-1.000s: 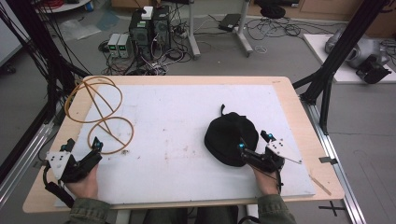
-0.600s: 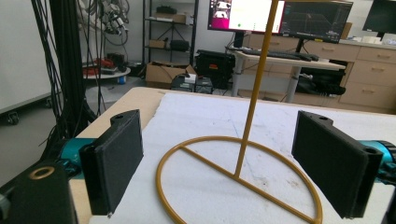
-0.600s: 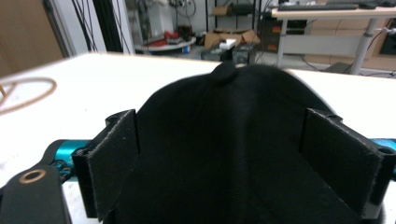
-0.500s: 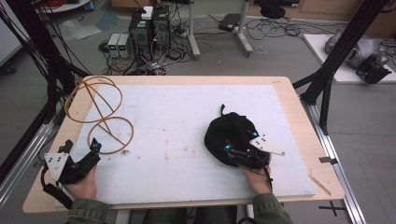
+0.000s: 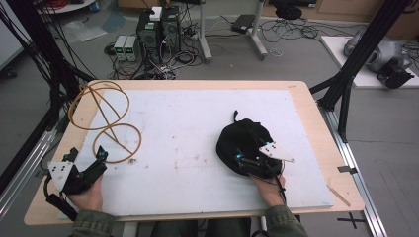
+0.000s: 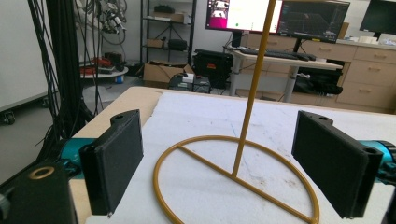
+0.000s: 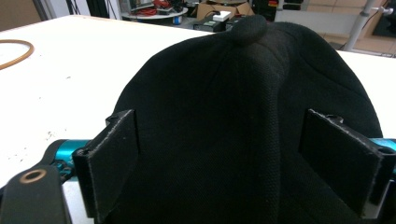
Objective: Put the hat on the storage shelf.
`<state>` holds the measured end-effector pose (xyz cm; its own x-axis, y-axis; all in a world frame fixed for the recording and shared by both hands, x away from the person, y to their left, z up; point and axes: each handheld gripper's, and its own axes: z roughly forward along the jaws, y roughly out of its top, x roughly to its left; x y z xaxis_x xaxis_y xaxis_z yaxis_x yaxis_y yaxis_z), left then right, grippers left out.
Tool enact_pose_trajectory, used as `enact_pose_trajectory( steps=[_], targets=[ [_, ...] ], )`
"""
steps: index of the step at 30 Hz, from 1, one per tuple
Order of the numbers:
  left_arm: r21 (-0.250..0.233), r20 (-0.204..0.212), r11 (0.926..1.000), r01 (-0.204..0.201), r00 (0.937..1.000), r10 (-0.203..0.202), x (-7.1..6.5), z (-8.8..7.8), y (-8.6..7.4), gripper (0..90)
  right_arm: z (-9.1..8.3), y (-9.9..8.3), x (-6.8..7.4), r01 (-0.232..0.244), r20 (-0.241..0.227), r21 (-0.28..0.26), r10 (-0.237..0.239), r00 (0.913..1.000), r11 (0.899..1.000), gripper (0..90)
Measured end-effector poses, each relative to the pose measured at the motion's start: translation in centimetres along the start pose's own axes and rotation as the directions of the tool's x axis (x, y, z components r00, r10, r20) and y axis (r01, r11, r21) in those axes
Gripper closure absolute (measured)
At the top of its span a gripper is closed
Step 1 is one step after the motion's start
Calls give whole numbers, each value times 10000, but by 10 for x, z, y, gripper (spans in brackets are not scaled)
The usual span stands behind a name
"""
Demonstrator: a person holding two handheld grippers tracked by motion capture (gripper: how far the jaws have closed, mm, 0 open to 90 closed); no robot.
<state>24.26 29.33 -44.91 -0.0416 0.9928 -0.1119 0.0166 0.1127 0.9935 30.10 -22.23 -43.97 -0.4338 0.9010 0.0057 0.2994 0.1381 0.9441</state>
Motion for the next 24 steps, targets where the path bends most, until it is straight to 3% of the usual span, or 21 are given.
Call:
enact_pose_trajectory(
  steps=[1,3,4,5,6,7,8,10,11,16,24],
  targets=[
    [-4,2,10000,3,10000,-3,0,0,0,168,0,0,0,0,0,0,0,10000,10000,119],
    [-5,14,10000,6,10000,-6,0,0,0,168,-1,0,1,314,-22,108,-313,9995,9994,263],
    [-11,60,10000,29,10000,-29,0,0,0,168,-1,0,1,314,-22,108,-313,9995,9994,263],
    [-21,227,10000,95,9997,-94,0,1,0,168,-4,2,6,978,469,340,-994,9939,9946,581],
    [-21,227,10000,95,9997,-94,0,1,0,169,-4,2,6,978,469,340,-994,9939,9946,581],
    [12,264,10000,52,9996,-52,0,1,0,169,-6,3,6,951,647,411,-976,9931,9946,722],
    [-13,309,10000,47,9995,-46,-1,1,0,171,-12,11,-1,-119,529,473,94,9986,9988,851],
    [1,390,10000,0,9992,0,-2,1,0,172,-12,12,-2,-301,528,471,276,9982,9984,856],
    [-23,411,10000,-2,9992,3,-2,1,0,173,-15,13,-5,-666,660,385,639,9958,9970,864],
    [-34,377,10000,27,9993,-25,-1,1,0,174,-17,12,-6,-908,566,228,894,9944,9956,867],
    [0,451,10000,28,9990,-28,-1,2,0,174,-21,12,-6,-765,597,-126,772,9952,9970,868]
  ],
)
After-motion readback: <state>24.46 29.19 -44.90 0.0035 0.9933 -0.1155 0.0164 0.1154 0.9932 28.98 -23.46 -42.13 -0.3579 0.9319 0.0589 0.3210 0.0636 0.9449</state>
